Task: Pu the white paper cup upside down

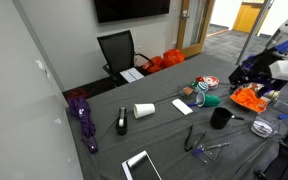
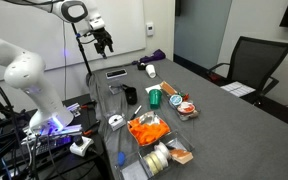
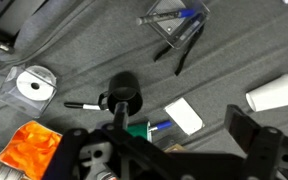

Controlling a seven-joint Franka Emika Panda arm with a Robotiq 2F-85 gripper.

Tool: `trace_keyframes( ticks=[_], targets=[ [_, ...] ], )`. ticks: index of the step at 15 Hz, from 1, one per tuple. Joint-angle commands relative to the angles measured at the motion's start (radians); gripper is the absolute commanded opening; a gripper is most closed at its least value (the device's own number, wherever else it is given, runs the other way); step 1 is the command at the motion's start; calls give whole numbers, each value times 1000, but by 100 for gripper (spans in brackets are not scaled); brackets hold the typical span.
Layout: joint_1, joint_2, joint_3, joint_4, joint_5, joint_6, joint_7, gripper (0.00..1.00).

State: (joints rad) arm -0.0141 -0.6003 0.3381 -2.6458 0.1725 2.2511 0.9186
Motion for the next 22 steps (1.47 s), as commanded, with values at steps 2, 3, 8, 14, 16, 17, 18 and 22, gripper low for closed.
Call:
trace_keyframes(
  ticks=[2, 3, 8, 14, 16, 17, 18, 22],
  targets=[
    [-1, 241, -70, 123, 66, 116, 115, 100],
    [7, 283, -87, 148, 88, 130, 136, 100],
    [38, 462, -161, 292, 232, 144, 219, 100],
    [55, 515, -203, 350, 291, 135, 298, 100],
    [57, 526, -206, 361, 296, 135, 314, 100],
    [58, 526, -206, 362, 296, 134, 318, 100],
    [59, 526, -206, 363, 297, 134, 319, 100],
    [72, 601, -189, 405, 282, 222, 462, 100]
  ],
)
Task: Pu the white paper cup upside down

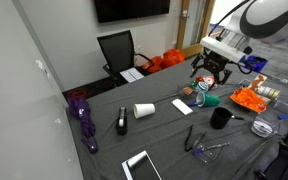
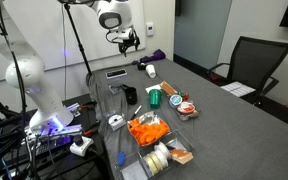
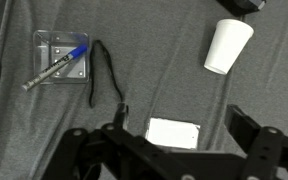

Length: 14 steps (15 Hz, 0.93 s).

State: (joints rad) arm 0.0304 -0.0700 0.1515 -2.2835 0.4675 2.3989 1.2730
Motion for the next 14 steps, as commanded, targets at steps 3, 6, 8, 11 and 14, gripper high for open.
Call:
trace_keyframes(
  ticks=[3, 6, 8, 11, 14],
  targets=[
    [50, 185, -5, 135, -68, 141, 273, 100],
    [74, 307, -27, 264, -131, 99, 377, 100],
    [76, 382, -34, 358, -148, 32, 355, 100],
    [75, 488, -35, 485, -134, -9, 314, 100],
    [68, 566, -44, 584, -162, -92, 240, 100]
  ],
)
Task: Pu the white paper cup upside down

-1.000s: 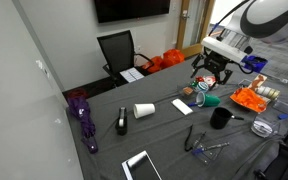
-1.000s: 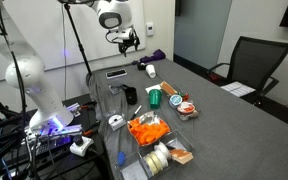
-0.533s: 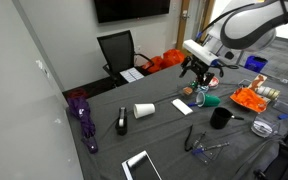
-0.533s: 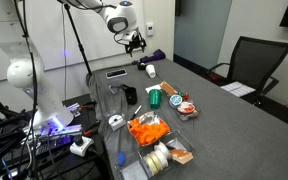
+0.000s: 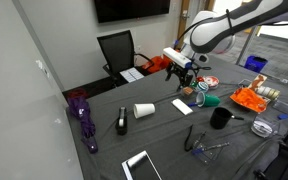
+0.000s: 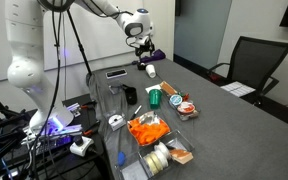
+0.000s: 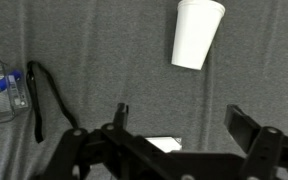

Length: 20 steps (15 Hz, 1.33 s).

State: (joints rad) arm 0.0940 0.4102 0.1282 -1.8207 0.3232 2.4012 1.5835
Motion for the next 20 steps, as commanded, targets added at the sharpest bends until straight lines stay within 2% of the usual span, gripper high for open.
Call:
trace_keyframes(
  ticks=[1, 2, 12, 13, 16, 20],
  targets=[
    [8, 101, -32, 144, -38, -126, -85, 100],
    [20, 52, -33, 67, -2, -60, -51, 100],
    [20, 76, -40, 87, 6, -59, -45, 100],
    [32, 174, -48, 150, -5, -23, -37, 100],
    [34, 267, -64, 220, -10, -31, -20, 100],
    [4, 420, -38, 349, 51, -53, -39, 100]
  ],
)
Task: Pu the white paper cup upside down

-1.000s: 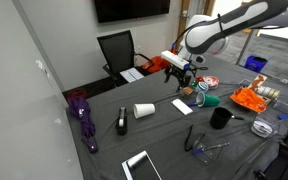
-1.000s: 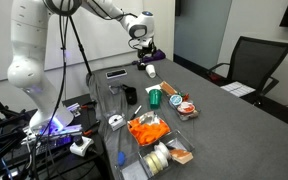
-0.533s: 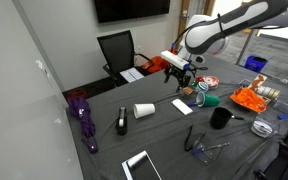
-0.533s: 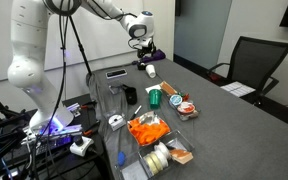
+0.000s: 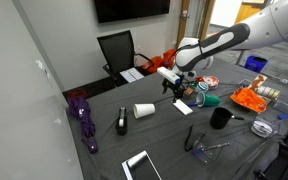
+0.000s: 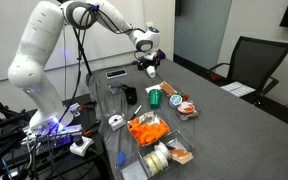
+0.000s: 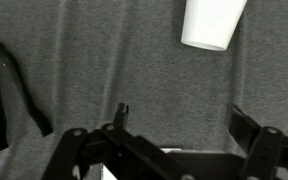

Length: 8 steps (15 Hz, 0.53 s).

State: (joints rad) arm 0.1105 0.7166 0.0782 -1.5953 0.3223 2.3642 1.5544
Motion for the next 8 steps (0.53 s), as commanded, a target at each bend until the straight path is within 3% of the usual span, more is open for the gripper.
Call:
trace_keyframes(
  ticks=[1, 8],
  targets=[
    [-21, 141, 24, 151, 78, -17, -13, 100],
    [-39, 259, 66, 280, 197, -3, -17, 100]
  ],
)
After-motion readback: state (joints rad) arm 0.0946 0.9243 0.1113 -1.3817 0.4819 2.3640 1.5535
